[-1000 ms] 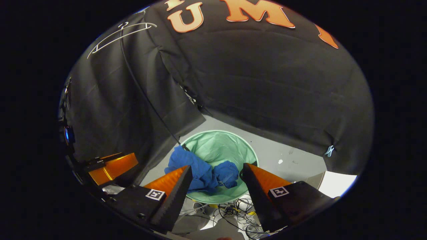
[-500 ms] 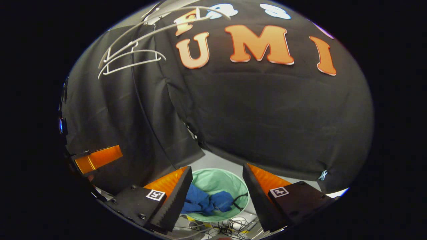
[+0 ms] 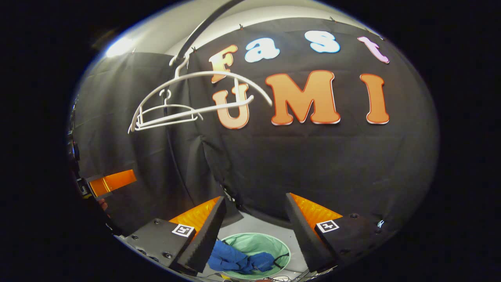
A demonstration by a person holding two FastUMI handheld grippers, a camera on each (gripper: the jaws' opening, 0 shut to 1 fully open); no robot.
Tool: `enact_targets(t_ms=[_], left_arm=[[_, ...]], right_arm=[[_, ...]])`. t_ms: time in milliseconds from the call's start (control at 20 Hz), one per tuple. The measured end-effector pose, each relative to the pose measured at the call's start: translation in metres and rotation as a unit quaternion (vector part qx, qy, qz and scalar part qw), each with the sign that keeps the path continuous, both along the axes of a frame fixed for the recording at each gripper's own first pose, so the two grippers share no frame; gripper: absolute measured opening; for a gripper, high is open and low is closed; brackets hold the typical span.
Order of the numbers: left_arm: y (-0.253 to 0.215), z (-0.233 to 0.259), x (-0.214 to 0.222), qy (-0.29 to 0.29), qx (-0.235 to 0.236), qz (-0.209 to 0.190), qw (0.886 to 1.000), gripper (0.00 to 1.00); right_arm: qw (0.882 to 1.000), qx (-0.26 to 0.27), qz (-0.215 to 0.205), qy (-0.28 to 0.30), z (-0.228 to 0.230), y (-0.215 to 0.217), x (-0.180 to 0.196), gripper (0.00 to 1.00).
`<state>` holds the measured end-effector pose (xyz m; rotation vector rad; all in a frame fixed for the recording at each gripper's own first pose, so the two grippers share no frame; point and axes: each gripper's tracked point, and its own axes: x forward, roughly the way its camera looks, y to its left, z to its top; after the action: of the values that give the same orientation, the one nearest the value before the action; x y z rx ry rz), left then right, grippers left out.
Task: Grasp the clothes on the hanger with both hands and then place them into the laundry hamper below.
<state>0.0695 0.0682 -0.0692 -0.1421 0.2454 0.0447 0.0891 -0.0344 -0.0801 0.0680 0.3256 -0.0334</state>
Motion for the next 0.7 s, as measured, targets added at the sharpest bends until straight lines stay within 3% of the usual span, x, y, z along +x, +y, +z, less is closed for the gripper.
enact_targets(t_ms=[150,300,350,600,650,700], left_arm=[[0.004,0.029,-0.001,-0.035,0.003,0.01,0.999,0.92],[0.017,0.056,-0.002,-0.061,0.016,0.021,0.998,0.91],[0.02,0.063,-0.002,-0.07,0.02,0.024,0.997,0.91],[0.027,0.086,-0.005,-0.096,0.028,0.034,0.994,0.91],[0.027,0.089,-0.006,-0.098,0.029,0.034,0.994,0.94],[0.028,0.09,-0.006,-0.1,0.03,0.035,0.994,0.91]], right_arm=[[0.999,-0.011,-0.02,-0.044,0.036,-0.018,0.001,0.98],[0.996,-0.019,-0.037,-0.083,0.071,-0.033,0.0,1.0],[0.995,-0.024,-0.045,-0.091,0.077,-0.036,-0.002,0.88],[0.991,-0.035,-0.061,-0.117,0.102,-0.05,-0.012,0.89],[0.99,-0.036,-0.061,-0.124,0.105,-0.051,-0.013,0.89],[0.989,-0.037,-0.063,-0.129,0.11,-0.053,-0.014,0.89]])
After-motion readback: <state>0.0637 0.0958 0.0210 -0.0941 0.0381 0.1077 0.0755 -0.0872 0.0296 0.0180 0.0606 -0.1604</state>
